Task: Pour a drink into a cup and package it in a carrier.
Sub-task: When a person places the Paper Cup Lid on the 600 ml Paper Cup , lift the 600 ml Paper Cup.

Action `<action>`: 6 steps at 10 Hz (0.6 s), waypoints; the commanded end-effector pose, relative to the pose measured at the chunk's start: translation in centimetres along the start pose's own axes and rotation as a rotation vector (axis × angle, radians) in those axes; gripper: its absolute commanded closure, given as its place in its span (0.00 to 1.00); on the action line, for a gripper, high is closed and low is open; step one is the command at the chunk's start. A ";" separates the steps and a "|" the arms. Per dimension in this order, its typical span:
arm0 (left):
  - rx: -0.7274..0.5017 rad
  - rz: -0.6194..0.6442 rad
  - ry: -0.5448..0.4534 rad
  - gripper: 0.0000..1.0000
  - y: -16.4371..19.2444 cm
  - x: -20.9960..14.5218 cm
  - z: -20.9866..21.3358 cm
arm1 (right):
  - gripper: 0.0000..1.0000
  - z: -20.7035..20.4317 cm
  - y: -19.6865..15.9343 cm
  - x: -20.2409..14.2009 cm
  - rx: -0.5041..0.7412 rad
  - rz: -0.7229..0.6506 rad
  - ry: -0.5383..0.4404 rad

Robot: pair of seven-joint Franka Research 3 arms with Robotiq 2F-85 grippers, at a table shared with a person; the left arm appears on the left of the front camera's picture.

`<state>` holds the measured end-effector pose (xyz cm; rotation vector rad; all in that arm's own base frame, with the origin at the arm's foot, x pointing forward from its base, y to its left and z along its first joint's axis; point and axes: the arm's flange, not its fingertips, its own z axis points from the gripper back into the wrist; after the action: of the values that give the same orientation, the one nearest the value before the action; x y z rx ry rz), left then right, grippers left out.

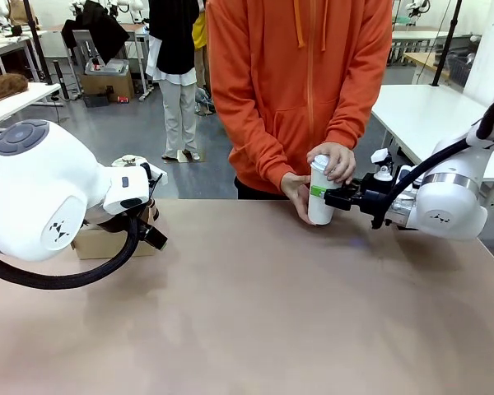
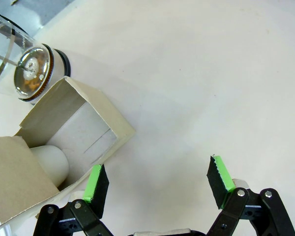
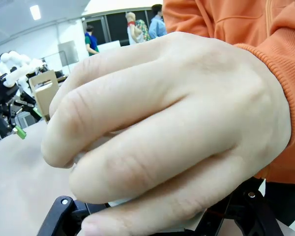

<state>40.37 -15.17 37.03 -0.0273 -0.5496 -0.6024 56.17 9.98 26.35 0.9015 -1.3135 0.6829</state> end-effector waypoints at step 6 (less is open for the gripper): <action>-0.001 0.001 -0.001 0.00 0.0 0.0 0.0 | 0.20 -0.1 0.2 0.4 -0.003 0.001 -0.011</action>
<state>40.37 -15.17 37.03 -0.0273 -0.5496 -0.6024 56.12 9.97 26.28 0.9018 -1.3119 0.6820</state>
